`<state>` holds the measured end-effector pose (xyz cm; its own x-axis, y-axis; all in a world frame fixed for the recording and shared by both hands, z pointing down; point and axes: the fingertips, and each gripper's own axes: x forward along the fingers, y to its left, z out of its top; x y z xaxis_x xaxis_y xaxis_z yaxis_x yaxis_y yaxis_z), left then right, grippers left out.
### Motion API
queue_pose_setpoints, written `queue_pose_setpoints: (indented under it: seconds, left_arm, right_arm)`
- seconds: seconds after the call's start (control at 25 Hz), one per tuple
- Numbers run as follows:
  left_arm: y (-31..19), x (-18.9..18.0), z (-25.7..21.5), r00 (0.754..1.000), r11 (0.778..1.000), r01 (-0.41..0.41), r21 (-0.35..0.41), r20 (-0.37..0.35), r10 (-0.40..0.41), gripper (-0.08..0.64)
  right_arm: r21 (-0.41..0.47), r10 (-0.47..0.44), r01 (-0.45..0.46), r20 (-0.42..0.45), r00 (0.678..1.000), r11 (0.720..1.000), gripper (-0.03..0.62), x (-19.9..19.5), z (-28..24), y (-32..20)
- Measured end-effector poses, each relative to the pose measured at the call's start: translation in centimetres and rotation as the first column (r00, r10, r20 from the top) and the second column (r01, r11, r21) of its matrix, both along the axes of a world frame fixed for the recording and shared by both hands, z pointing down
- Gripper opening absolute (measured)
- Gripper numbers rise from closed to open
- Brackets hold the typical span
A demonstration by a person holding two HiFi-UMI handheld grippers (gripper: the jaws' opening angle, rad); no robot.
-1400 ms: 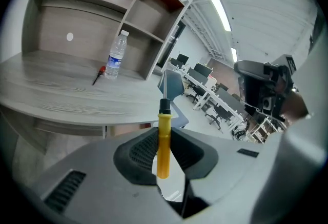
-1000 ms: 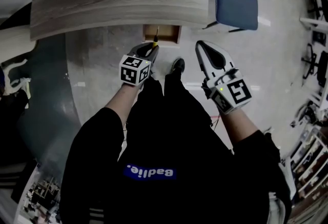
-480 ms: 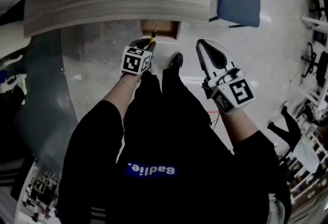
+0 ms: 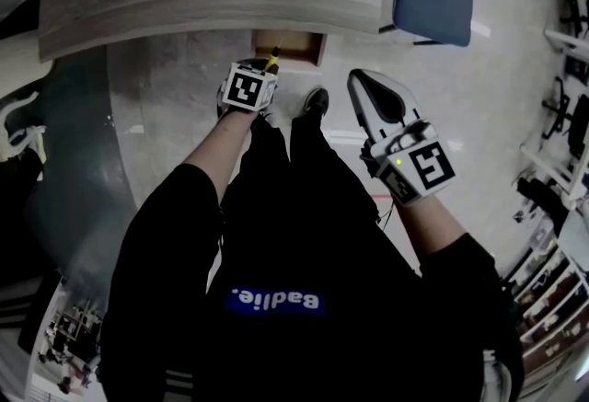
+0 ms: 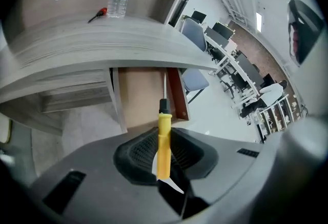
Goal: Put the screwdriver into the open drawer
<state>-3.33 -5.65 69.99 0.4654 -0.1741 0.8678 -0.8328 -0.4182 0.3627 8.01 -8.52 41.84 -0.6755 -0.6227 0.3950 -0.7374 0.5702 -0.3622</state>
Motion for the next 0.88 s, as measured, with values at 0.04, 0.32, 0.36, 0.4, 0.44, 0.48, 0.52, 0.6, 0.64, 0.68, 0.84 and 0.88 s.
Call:
queue_pose_setpoints:
  seconds: [0.04, 0.32, 0.36, 0.4, 0.44, 0.48, 0.52, 0.6, 0.64, 0.68, 0.84, 0.88]
  left_arm:
    - [0.1, -0.1, 0.3, 1.0, 1.0, -0.001, -0.013, 0.008, 0.001, 0.074]
    - [-0.6, -0.8, 1.6, 0.998, 0.999, -0.025, -0.03, 0.064, 0.027, 0.074]
    - [-0.9, -1.0, 1.7, 0.997, 0.999, -0.028, -0.031, 0.072, 0.03, 0.074]
    - [-1.1, -1.1, 1.9, 0.997, 0.999, -0.027, -0.032, 0.076, 0.03, 0.074]
    - [-1.4, -1.1, 2.2, 0.997, 0.999, -0.023, -0.033, 0.078, 0.026, 0.074]
    - [-1.8, -1.1, 2.4, 0.997, 0.999, -0.016, -0.031, 0.078, 0.018, 0.074]
    - [-2.1, -1.2, 2.8, 0.997, 1.0, -0.005, -0.027, 0.079, 0.007, 0.074]
    - [-2.7, -1.3, 3.5, 0.996, 0.999, 0.019, -0.031, 0.086, -0.017, 0.074]
    - [-2.9, -1.4, 3.7, 0.996, 0.999, 0.031, -0.036, 0.088, -0.027, 0.074]
    - [-3.1, -1.3, 3.8, 0.995, 0.998, 0.041, -0.04, 0.089, -0.037, 0.074]
    - [-3.7, -1.3, 4.3, 0.993, 0.993, 0.095, -0.068, 0.081, -0.09, 0.074]
    - [-3.7, -1.4, 4.5, 0.991, 0.991, 0.109, -0.075, 0.081, -0.103, 0.074]
  right_arm:
    - [0.0, -0.001, 0.001, 0.001, 1.0, 1.0, 0.029, 0.0, 0.0, 0.0]
    - [-0.011, -0.004, 0.004, -0.003, 1.0, 1.0, 0.029, 0.1, 0.2, 0.1]
    - [-0.015, -0.004, 0.004, -0.004, 1.0, 1.0, 0.029, 0.1, 0.3, 0.2]
    - [-0.019, -0.003, 0.003, -0.005, 1.0, 1.0, 0.029, 0.1, 0.4, 0.2]
    - [-0.023, -0.002, 0.002, -0.005, 1.0, 1.0, 0.029, 0.1, 0.5, 0.3]
    - [-0.027, -0.001, 0.001, -0.004, 1.0, 1.0, 0.029, 0.2, 0.6, 0.3]
    - [-0.03, -0.001, 0.0, -0.003, 1.0, 1.0, 0.029, 0.2, 0.9, 0.4]
    - [-0.032, -0.001, 0.001, 0.0, 1.0, 0.999, 0.029, 0.1, 1.3, 0.5]
    - [-0.033, -0.002, 0.002, 0.0, 1.0, 0.999, 0.029, 0.1, 1.4, 0.5]
    - [-0.034, -0.003, 0.003, 0.0, 1.0, 0.999, 0.029, 0.2, 1.5, 0.5]
    - [-0.045, -0.002, 0.002, -0.005, 1.0, 0.999, 0.029, 0.5, 1.5, 0.7]
    - [-0.049, -0.001, 0.001, -0.008, 1.0, 0.999, 0.029, 0.6, 1.6, 0.9]
